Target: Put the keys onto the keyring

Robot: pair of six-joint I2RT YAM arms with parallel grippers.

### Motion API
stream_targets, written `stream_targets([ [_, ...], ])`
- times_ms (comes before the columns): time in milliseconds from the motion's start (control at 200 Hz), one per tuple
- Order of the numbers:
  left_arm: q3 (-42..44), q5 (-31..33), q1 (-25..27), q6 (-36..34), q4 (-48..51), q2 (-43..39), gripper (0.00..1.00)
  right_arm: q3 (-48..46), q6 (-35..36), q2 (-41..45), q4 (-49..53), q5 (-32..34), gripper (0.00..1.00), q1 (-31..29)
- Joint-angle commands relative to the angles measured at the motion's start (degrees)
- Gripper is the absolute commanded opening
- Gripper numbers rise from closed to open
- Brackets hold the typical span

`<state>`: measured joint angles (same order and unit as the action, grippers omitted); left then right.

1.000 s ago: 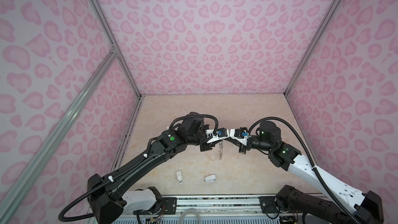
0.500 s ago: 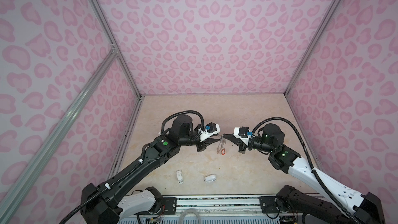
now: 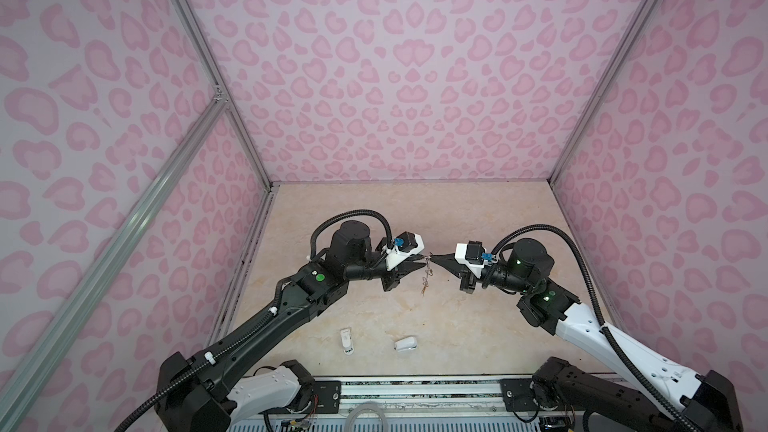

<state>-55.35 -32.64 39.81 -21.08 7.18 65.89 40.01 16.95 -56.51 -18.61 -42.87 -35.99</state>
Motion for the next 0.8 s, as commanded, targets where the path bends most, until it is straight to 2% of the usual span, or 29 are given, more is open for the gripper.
stream_targets([
  [0,-0.7,-1.4,0.0,-0.1,-0.8,0.5,0.17,0.0,-1.0,0.3,-4.2,0.2,0.0,0.0],
  [195,-0.4,-2.3,0.2,0.3,-1.0,0.7,0.18,-0.5,-1.4,0.0,-5.9,1.5,0.0,0.0],
  [315,0.8,2.0,0.1,0.0,-2.2,-1.2,0.27,-0.5,-1.5,-0.1,-5.9,1.1,0.0,0.3],
  [495,2.0,6.4,0.0,-2.7,-3.5,-5.3,0.29,-0.4,-1.8,-0.1,-5.4,-0.2,0.0,0.7],
  [795,0.1,0.5,0.0,-4.5,-4.7,-5.2,0.27,0.1,-2.1,-0.2,-4.5,-1.8,0.0,0.7],
])
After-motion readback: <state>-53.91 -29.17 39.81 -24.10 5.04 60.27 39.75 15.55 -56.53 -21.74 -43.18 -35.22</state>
